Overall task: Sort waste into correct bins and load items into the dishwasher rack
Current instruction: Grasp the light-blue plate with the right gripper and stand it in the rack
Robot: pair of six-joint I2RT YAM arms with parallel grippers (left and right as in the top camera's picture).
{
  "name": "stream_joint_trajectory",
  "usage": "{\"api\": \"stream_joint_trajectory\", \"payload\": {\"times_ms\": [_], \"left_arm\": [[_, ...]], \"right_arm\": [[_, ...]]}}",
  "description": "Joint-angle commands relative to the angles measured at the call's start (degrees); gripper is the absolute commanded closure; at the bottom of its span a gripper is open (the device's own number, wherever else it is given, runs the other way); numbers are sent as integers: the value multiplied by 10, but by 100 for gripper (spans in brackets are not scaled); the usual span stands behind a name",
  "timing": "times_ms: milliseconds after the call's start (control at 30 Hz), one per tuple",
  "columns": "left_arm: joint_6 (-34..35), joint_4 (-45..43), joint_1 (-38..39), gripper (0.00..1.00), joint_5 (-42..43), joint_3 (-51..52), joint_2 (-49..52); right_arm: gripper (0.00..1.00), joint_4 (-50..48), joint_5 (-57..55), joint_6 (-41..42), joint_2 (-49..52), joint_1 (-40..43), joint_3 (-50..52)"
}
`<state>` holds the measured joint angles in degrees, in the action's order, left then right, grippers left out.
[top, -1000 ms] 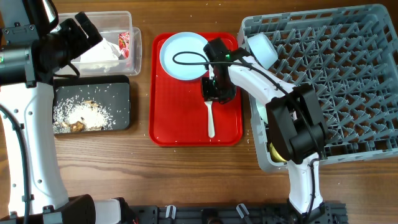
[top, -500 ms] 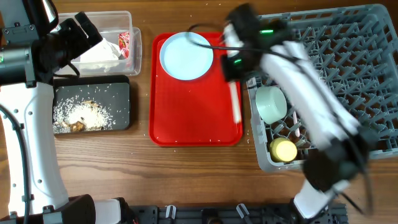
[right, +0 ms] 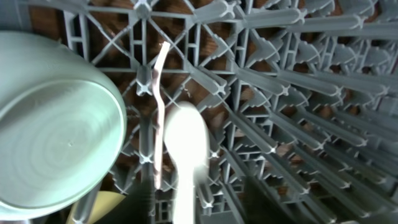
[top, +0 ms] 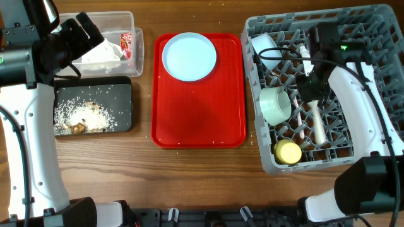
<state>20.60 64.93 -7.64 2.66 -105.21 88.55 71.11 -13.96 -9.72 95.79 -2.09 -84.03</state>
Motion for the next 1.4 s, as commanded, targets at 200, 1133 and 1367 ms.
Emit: {"api": "stream_joint_trajectory", "payload": {"times_ms": [200, 1133, 1367], "left_arm": [[-9, -1, -4, 0, -8, 3, 0], [-9, -1, -4, 0, -8, 3, 0], [-9, -1, -4, 0, -8, 3, 0]], "right_arm": [[0, 1, 452, 133, -5, 1, -219], [89, -277, 162, 502, 413, -242, -222], [96, -195, 222, 311, 323, -216, -270]]}}
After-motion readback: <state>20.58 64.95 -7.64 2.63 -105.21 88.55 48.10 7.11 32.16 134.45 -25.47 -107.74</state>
